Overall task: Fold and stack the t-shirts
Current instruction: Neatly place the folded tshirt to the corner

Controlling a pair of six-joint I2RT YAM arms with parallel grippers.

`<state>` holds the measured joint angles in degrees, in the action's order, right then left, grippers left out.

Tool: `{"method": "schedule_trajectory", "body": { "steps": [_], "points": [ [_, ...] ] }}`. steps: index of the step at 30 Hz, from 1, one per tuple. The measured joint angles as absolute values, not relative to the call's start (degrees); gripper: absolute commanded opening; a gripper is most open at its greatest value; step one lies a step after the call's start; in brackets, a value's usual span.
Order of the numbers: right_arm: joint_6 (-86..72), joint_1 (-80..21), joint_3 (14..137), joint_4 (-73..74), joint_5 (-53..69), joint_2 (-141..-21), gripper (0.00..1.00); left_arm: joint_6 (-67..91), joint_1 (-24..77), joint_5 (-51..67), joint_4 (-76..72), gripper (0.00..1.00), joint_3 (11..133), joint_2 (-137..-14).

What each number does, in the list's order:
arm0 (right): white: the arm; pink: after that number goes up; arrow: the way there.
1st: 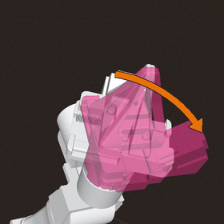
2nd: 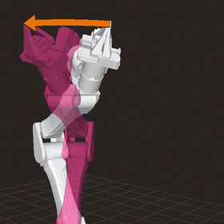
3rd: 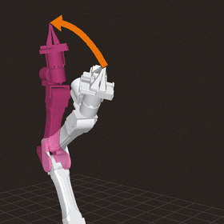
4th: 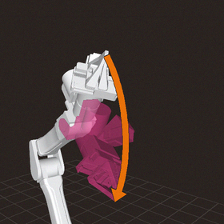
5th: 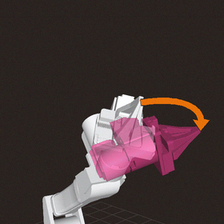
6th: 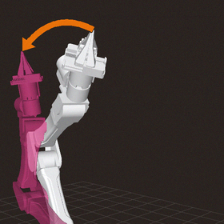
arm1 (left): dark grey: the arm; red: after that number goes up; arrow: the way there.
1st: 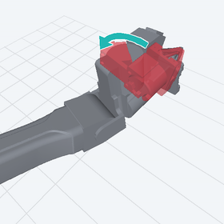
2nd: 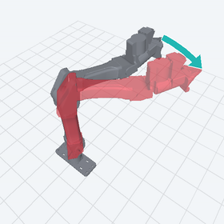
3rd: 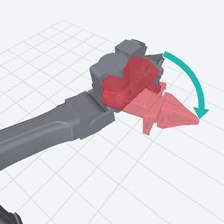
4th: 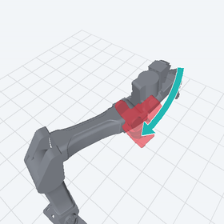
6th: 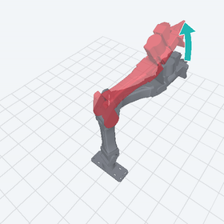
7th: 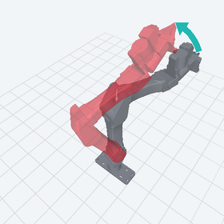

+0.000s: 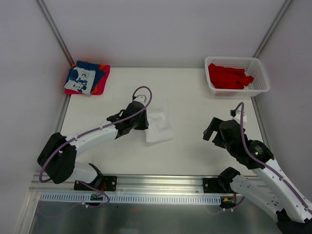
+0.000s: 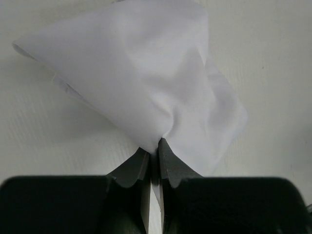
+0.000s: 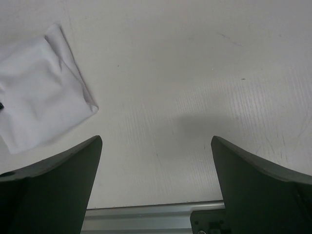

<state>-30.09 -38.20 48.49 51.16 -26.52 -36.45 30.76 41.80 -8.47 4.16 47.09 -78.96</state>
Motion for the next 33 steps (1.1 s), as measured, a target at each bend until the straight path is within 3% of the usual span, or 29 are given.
{"method": "schedule_trajectory", "body": {
  "steps": [11, 33],
  "points": [
    [-28.36, -38.2, 49.34, 51.16, -26.79, -39.86, 0.99, 15.46, 30.87, -1.87, 17.47, 0.0, 64.03, -84.9],
    [-19.2, -34.68, 58.74, 47.16, -22.72, -51.62, 0.99, -8.86, 15.94, -3.53, 31.9, 0.0, 89.62, -101.54]
  ]
}}
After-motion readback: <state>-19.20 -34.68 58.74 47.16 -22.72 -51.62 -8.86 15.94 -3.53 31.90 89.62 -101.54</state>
